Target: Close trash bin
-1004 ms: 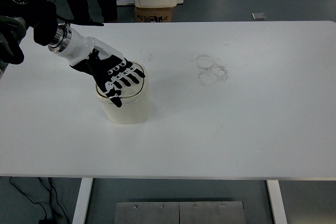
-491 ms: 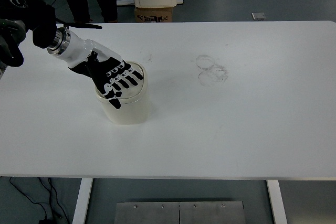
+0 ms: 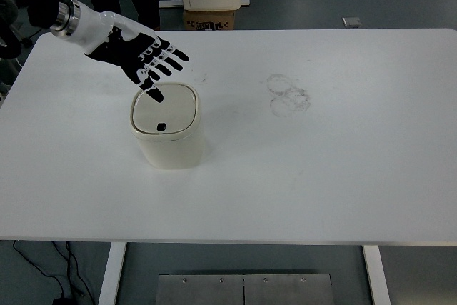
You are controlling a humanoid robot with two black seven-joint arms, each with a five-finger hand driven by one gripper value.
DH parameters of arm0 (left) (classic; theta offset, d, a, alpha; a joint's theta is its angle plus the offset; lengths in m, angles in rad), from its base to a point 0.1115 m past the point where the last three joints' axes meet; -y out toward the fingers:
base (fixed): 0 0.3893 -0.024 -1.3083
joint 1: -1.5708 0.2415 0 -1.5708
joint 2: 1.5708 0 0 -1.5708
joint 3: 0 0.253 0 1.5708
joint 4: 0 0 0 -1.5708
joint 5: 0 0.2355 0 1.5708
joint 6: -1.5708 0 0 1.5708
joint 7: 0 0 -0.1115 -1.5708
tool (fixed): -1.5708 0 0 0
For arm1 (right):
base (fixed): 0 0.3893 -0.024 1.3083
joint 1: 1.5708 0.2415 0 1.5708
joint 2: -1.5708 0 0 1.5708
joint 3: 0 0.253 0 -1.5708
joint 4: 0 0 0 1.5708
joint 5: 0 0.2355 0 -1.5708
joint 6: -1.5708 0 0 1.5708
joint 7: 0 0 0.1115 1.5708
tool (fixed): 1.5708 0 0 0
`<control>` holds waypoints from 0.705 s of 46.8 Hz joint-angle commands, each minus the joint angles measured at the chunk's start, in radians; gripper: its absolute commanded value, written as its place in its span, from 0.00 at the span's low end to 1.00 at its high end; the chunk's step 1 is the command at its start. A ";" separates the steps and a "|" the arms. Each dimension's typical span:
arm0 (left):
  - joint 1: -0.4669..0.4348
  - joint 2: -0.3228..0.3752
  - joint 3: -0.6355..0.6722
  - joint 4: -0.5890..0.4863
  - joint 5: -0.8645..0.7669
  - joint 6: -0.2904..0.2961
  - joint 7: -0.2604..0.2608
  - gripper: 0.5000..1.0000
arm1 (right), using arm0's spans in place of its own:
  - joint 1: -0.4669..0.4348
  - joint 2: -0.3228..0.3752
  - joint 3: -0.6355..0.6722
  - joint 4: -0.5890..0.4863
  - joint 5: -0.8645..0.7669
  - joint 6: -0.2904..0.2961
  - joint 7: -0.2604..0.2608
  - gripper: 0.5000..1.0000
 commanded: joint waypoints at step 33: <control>0.607 0.044 -0.728 0.570 -0.020 0.000 -0.006 1.00 | 0.000 0.000 0.001 0.000 -0.001 0.000 0.000 0.98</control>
